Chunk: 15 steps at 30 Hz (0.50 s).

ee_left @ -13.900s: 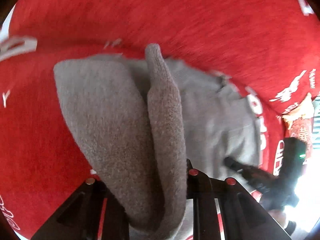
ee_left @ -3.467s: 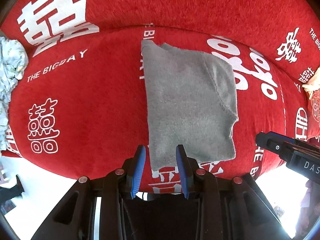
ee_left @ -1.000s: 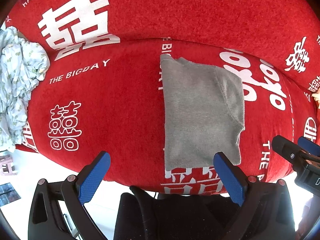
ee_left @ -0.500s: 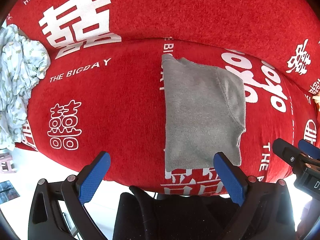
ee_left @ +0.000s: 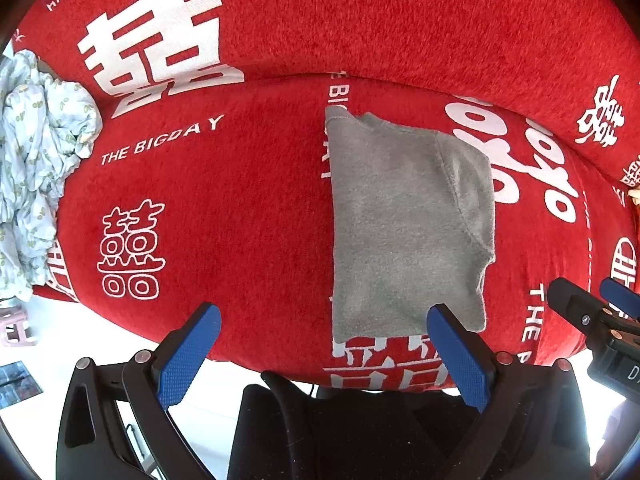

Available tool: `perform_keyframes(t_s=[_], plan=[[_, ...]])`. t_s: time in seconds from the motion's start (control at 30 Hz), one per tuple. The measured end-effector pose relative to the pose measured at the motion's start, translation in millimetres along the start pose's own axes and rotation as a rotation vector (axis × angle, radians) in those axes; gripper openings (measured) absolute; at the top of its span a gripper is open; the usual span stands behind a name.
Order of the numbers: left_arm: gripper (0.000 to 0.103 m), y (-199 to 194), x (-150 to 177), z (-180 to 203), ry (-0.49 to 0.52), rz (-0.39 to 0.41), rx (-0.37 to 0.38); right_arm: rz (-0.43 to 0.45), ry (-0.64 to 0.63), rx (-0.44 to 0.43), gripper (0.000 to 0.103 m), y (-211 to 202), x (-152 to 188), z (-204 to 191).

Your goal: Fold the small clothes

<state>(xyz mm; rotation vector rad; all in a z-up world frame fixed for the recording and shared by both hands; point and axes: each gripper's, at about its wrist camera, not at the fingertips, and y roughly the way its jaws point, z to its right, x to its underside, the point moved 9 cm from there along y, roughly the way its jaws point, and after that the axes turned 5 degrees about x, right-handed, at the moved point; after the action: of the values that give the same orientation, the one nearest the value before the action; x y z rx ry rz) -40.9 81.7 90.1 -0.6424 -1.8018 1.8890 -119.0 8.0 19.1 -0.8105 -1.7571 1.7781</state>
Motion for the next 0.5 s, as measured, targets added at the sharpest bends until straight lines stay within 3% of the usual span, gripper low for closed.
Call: perform_keyframes(t_s=[0.5], plan=[[0.103,-1.3,-3.7,0.9,-0.004,0.001,-0.008,0.001,-0.006,0.003,0.103,-0.1,-4.1,1.9]])
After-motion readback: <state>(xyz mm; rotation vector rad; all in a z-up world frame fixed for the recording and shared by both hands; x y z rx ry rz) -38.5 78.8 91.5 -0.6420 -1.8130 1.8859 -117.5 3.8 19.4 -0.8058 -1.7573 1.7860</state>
